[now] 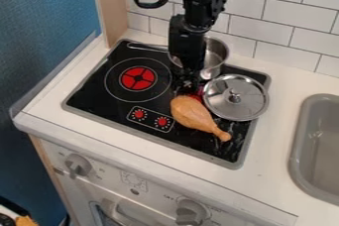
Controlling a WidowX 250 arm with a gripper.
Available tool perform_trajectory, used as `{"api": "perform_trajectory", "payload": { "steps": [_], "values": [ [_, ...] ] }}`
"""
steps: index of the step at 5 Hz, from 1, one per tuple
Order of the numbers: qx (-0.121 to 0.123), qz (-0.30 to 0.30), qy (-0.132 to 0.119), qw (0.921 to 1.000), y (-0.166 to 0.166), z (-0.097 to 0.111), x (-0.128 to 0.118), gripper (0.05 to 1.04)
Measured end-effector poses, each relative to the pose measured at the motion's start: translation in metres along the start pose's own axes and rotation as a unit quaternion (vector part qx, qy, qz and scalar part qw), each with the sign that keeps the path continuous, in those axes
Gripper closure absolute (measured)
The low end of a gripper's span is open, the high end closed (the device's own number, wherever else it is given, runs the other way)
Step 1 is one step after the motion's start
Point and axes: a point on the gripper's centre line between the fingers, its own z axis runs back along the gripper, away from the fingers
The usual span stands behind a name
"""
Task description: Move the silver pot on the upper middle of the stove
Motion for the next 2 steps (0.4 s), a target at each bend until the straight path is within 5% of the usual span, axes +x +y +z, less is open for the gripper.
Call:
{"api": "perform_trajectory", "payload": {
  "steps": [2],
  "values": [
    [-0.022, -0.018, 0.019, 0.9994, -0.009, 0.043, -0.005, 0.083]
  ]
}}
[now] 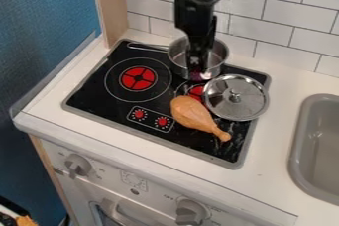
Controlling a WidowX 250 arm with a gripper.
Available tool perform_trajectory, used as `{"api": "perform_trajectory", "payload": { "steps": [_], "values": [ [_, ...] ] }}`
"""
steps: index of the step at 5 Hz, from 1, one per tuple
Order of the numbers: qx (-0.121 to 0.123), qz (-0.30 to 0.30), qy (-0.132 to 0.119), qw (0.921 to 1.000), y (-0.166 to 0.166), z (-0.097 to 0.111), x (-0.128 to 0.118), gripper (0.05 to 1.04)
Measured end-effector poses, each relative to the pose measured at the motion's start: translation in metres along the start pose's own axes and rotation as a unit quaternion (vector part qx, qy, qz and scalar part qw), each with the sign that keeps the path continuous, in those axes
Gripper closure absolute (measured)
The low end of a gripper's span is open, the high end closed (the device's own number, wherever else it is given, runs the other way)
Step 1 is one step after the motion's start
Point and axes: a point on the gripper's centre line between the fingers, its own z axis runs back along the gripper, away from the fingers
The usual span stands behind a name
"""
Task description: Move the silver pot on the upper middle of the stove
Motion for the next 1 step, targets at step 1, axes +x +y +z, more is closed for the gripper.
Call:
{"api": "perform_trajectory", "payload": {
  "steps": [1],
  "values": [
    [-0.033, 0.005, 0.008, 0.9994, -0.0052, 0.0363, 0.0021, 0.083]
  ]
}}
